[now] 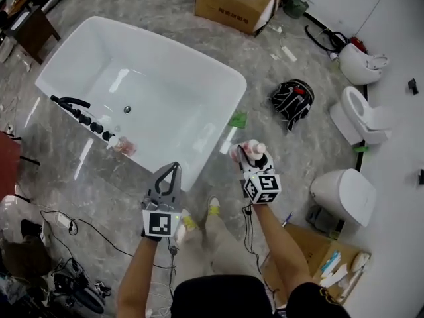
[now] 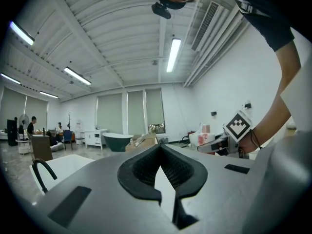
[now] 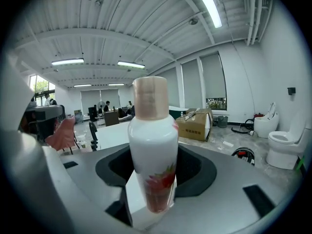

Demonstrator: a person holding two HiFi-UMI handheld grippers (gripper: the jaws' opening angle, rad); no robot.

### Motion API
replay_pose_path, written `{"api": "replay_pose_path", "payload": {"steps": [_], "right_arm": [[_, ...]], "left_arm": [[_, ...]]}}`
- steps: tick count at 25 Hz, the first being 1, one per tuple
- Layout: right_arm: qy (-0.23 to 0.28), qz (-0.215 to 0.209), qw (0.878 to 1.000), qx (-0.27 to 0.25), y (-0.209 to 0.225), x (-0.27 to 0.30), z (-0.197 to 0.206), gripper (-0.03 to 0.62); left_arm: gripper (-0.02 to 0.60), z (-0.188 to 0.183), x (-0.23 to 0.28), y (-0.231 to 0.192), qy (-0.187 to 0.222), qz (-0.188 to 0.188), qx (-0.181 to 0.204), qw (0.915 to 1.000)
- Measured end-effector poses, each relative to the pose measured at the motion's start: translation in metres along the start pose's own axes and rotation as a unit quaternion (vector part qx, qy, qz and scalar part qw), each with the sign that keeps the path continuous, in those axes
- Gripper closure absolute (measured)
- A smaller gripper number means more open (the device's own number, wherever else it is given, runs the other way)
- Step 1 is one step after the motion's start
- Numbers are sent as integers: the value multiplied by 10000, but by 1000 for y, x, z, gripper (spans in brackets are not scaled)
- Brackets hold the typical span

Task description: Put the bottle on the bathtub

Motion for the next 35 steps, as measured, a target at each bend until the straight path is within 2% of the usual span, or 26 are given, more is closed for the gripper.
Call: {"api": "replay_pose_path", "payload": {"steps": [3,7,10,15,20,27,35], "right_arm": [[-244,68,9996,-115,-3,49,39,372],[-330,186,9993,-12,-3,93,79,372],[-279,228,9993,119,-2,119,99,372],[-233,199,9994,158,-13,154,117,373],[-339,99,9993,111,-22,173,136,375],[-497,41,9988,-9,-29,182,156,375],[-454,-143,9982,-372,-35,173,162,370]], "left_arm": [[563,38,24,-3,-126,-4,-203,9997],[563,74,47,-5,-92,102,-78,9999],[563,96,59,-2,-70,145,-80,9998],[563,126,68,-2,-259,121,-404,9988],[563,135,74,-2,-116,55,-647,9978],[563,143,76,-2,-254,130,-550,9981],[563,146,80,3,-204,83,-820,9964]]}}
Point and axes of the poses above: the fingertips, and each gripper's own axes: x forward along the fingers, y to its right, z out of its underside, the point moved 4 cm from there along -x, backward along the fingers, and after that the axes turned 9 degrees about z, right-handed, at the moved point
